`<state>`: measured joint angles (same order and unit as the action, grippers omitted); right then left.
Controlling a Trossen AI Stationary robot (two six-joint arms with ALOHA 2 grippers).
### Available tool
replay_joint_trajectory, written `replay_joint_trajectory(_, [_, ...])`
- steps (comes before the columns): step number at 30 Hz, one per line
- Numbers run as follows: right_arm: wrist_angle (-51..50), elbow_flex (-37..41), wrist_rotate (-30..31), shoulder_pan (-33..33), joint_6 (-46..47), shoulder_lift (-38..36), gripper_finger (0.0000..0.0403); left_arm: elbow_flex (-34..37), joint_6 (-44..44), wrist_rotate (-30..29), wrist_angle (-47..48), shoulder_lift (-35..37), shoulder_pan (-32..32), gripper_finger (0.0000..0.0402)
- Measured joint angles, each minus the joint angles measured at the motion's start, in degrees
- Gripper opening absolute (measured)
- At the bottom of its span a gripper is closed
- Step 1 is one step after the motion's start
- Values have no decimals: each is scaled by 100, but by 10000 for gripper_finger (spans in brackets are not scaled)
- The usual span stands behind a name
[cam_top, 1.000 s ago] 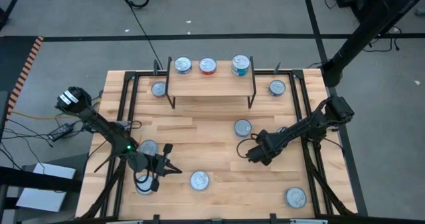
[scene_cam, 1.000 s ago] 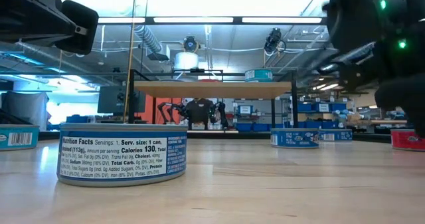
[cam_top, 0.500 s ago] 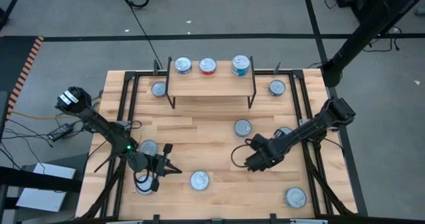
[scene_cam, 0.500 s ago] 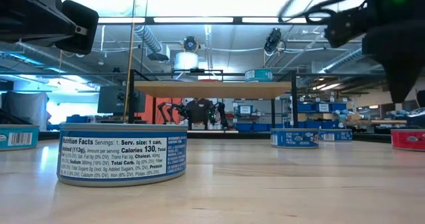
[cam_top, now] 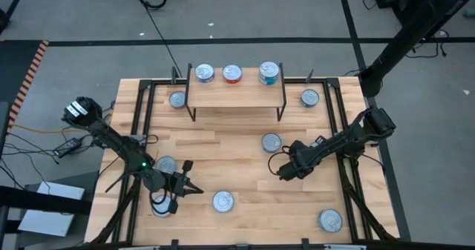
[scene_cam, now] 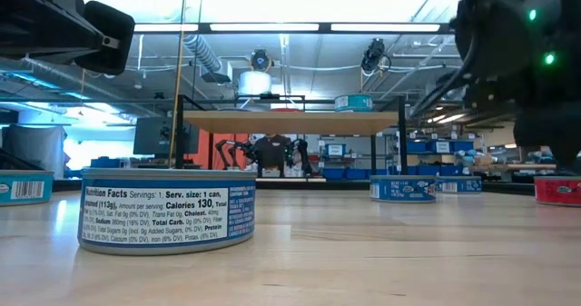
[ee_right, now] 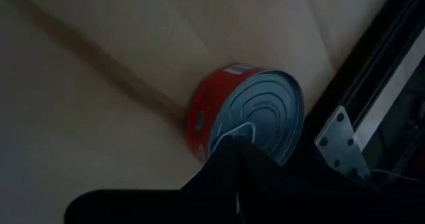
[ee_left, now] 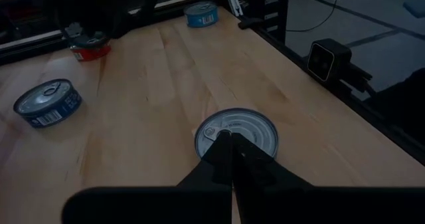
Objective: Stack canned seafood by type on shelf
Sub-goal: Stack the red tuna can on top of the red tuna can on the shelf
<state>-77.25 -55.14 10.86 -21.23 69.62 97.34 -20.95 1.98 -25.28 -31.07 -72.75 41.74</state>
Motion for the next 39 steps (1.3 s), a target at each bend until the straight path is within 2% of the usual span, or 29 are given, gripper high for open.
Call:
replay_joint_trajectory(5, [8, 353, -10, 169, 125, 0, 2, 0, -7, 11, 13, 0, -2, 2])
replay_joint_trajectory(12, [539, 580, -431, 249, -202, -17, 3, 0, -11, 11, 37, 0, -2, 2])
replay_joint_trajectory(20, [1115, -108, -565, -30, -207, -11, 3, 0, -22, 9, 114, 0, -4, 2])
replay_joint_trajectory(25, [2415, -451, -534, -260, -490, -11, 3, 0, -22, 9, 114, 0, -4, 2])
replay_joint_trajectory(31, [3754, -494, -488, -459, -905, 4, 3, 0, -22, 9, 121, 0, -4, 2])
replay_joint_trajectory(35, [3807, -507, -407, -518, -975, 4, 4, 0, -22, -78, 142, 0, -4, 2])
replay_joint_trajectory(39, [3593, -754, -12, -615, -1153, 4, 6, 0, -22, -262, 146, 0, -14, 2])
